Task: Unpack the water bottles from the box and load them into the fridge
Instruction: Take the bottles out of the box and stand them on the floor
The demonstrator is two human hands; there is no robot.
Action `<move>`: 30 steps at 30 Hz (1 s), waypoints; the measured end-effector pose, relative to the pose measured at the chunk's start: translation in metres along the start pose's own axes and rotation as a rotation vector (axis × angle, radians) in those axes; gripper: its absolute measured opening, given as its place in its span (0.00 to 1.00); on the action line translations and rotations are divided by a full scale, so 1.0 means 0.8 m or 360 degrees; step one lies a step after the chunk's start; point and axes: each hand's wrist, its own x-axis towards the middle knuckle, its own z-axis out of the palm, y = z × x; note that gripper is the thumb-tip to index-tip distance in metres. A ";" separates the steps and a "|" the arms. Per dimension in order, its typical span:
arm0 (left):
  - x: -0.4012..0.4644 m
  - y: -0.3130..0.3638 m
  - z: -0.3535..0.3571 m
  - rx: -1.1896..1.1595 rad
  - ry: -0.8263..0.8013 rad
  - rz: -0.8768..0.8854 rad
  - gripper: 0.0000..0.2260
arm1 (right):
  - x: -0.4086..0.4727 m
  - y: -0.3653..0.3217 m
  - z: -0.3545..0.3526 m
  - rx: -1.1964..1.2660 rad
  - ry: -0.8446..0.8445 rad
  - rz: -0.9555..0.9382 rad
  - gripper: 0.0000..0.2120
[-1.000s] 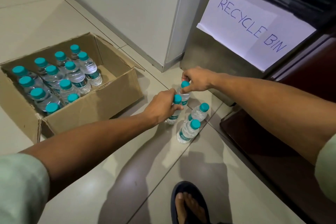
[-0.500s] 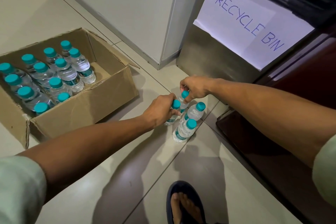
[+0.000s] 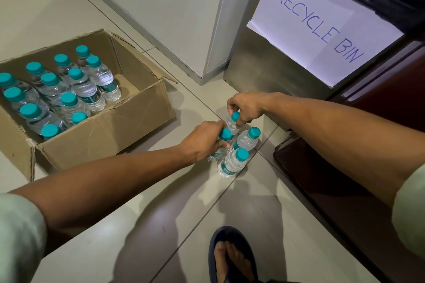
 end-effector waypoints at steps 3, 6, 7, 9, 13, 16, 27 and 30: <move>-0.001 -0.001 -0.001 0.0012 0.0010 0.0003 0.19 | -0.001 0.000 -0.002 -0.0060 -0.0040 0.0008 0.13; -0.001 -0.001 0.000 0.0001 0.0016 -0.0003 0.19 | -0.001 -0.001 -0.002 -0.0082 -0.0061 0.0010 0.13; 0.000 0.000 0.000 -0.0003 0.0021 -0.0003 0.19 | -0.001 -0.001 -0.001 -0.0084 -0.0062 0.0009 0.13; 0.001 -0.001 0.001 -0.0016 0.0027 -0.0008 0.19 | -0.002 -0.001 -0.001 -0.0087 -0.0066 0.0006 0.13; 0.004 0.000 0.004 -0.0020 0.0032 -0.0013 0.19 | -0.003 0.003 0.000 -0.0081 -0.0073 -0.0015 0.13; 0.005 -0.001 0.005 -0.0035 0.0034 -0.0011 0.19 | -0.004 0.005 0.002 -0.0076 -0.0064 -0.0046 0.13; 0.010 -0.004 0.009 -0.0063 -0.0015 -0.0019 0.21 | -0.003 -0.004 -0.007 -0.0027 -0.0200 -0.0050 0.16; 0.011 -0.009 0.003 0.0007 -0.0096 0.0016 0.27 | -0.001 -0.009 -0.012 0.0006 -0.0304 -0.0020 0.23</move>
